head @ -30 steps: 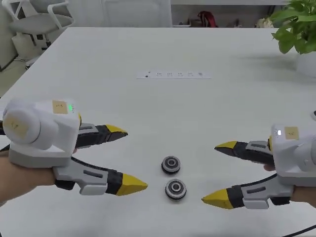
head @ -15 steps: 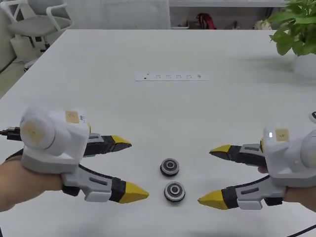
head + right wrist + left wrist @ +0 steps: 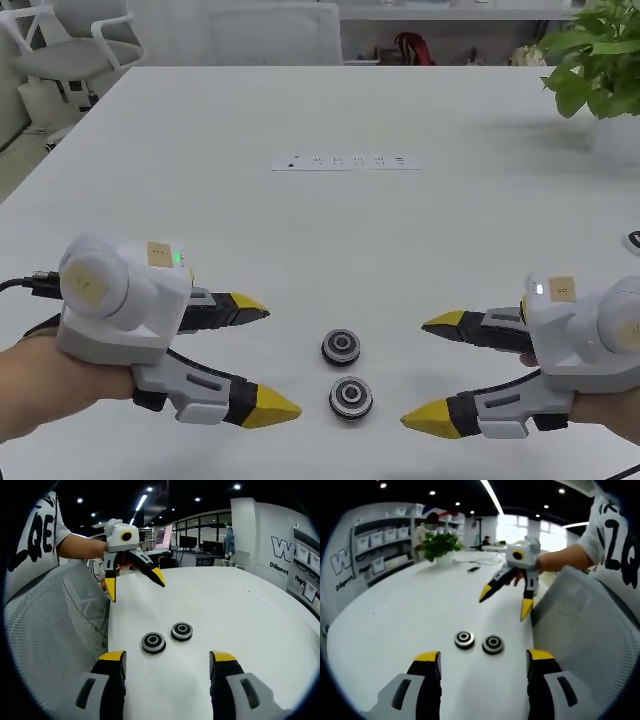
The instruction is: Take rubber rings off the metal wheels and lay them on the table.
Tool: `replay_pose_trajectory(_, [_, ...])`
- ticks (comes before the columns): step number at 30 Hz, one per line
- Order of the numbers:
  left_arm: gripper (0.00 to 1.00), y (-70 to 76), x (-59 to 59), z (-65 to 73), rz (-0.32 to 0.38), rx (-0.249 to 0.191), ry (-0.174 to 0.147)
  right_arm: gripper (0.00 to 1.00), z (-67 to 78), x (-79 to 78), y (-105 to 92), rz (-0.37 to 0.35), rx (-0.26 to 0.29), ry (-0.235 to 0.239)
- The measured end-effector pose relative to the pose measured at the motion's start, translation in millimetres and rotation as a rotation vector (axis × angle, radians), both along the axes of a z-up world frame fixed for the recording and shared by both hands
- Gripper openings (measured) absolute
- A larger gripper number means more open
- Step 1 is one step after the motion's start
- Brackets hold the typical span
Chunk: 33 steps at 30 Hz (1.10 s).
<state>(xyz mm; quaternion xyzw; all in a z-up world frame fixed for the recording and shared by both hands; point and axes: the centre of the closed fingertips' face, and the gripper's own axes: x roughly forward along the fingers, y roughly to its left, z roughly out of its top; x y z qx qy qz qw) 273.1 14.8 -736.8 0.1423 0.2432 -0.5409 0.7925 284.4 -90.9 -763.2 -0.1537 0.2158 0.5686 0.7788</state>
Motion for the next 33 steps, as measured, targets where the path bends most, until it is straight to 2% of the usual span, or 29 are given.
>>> replay_pose_trajectory(14, [0.68, 1.5, 0.1, -11.0, -0.016, 0.028, 0.010, 0.59, -8.6, 3.3, 8.3, 0.015, -0.003, 0.006])
replay_pose_trajectory(33, [0.64, -6.6, 2.7, -21.1, -0.045, 0.041, 0.024, 0.52, -17.2, 4.3, 15.3, 0.029, 0.000, 0.029])
